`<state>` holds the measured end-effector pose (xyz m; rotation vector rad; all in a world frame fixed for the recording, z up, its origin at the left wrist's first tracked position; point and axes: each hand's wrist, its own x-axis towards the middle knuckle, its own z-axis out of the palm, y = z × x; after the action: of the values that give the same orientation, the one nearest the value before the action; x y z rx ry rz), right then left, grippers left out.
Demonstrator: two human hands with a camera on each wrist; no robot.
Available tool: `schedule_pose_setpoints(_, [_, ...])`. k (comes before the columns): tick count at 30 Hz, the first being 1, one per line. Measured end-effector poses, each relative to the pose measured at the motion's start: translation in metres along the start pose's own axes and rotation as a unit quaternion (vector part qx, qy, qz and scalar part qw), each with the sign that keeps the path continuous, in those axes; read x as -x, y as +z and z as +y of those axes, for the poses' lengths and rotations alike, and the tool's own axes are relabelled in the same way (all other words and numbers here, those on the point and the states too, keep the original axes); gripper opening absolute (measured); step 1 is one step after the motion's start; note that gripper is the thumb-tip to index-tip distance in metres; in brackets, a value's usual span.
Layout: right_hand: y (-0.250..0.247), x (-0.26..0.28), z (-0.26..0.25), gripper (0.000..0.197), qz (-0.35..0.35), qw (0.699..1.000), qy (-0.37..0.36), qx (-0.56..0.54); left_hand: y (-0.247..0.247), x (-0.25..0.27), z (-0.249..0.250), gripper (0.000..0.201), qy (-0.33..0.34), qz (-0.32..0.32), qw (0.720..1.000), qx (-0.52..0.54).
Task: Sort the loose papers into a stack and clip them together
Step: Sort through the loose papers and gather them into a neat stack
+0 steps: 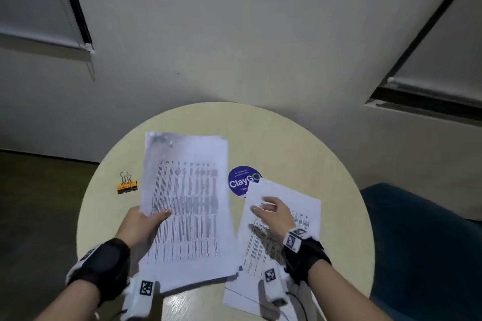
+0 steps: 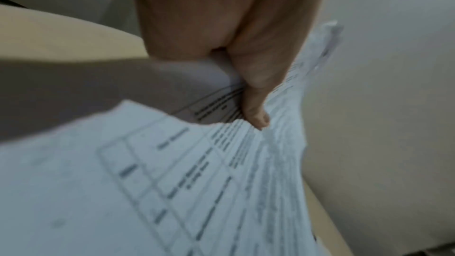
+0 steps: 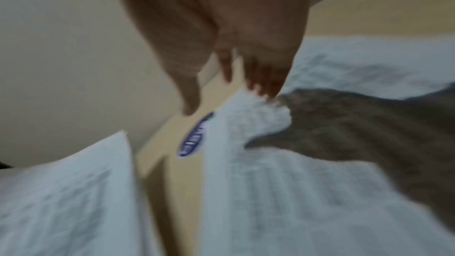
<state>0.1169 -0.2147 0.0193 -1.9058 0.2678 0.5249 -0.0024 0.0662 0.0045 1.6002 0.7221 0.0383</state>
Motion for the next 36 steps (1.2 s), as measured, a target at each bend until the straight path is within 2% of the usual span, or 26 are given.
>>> schedule_pose_setpoints(1, [-0.015,-0.003,0.016,0.067,0.070,0.993,0.040,0.082,-0.003,-0.002,-0.009,0.011,-0.038,0.008,0.999,0.000])
schedule_pose_setpoints(2, [-0.030,-0.005,0.033,0.082,0.126,0.974,0.095,0.164,-0.005,-0.004,-0.020,0.014,-0.077,0.021,0.997,-0.012])
schedule_pose_setpoints(4, [-0.051,0.001,0.062,0.101,0.166,0.929,0.199,0.266,-0.009,-0.009,-0.043,0.020,-0.136,0.030,0.989,-0.050])
schedule_pose_setpoints(6, [-0.056,0.003,0.084,0.110,0.173,0.906,0.239,0.303,-0.012,-0.014,-0.061,0.028,-0.163,0.029,0.980,-0.107])
schedule_pose_setpoints(8, [-0.052,-0.002,0.095,0.115,0.162,0.900,0.250,0.318,-0.013,-0.018,-0.070,0.034,-0.164,0.022,0.971,-0.174])
schedule_pose_setpoints(11, [-0.035,-0.006,0.090,0.111,0.113,0.904,0.246,0.332,-0.011,-0.020,-0.069,0.036,-0.147,0.012,0.963,-0.226])
schedule_pose_setpoints(13, [-0.025,-0.003,0.088,0.101,0.102,0.905,0.236,0.340,-0.009,-0.019,-0.067,0.037,-0.150,0.011,0.961,-0.231])
schedule_pose_setpoints(18, [-0.020,0.004,0.089,0.067,0.048,0.953,0.183,0.237,-0.009,-0.014,-0.067,0.039,-0.154,0.013,0.963,-0.222])
schedule_pose_setpoints(21, [-0.021,0.009,0.086,0.037,0.033,0.957,0.159,0.239,-0.007,-0.013,-0.065,0.039,-0.152,0.016,0.964,-0.218])
schedule_pose_setpoints(24, [-0.027,0.007,0.081,0.009,0.077,0.973,0.099,0.195,-0.007,-0.011,-0.066,0.043,-0.151,0.018,0.964,-0.217])
schedule_pose_setpoints(26, [-0.037,0.003,0.076,0.008,0.123,0.980,0.076,0.133,-0.008,-0.011,-0.067,0.041,-0.151,0.020,0.965,-0.215])
schedule_pose_setpoints(30, [-0.066,-0.005,0.050,0.026,0.184,0.983,0.007,-0.022,-0.010,-0.011,-0.067,0.034,-0.153,0.015,0.966,-0.210])
schedule_pose_setpoints(33, [-0.085,-0.016,0.039,0.034,0.169,0.980,0.003,-0.104,-0.011,-0.010,-0.066,0.033,-0.159,0.008,0.966,-0.205])
schedule_pose_setpoints(36, [-0.076,-0.022,0.032,0.036,0.124,0.985,0.006,-0.116,-0.012,-0.010,-0.064,0.033,-0.167,0.006,0.966,-0.195])
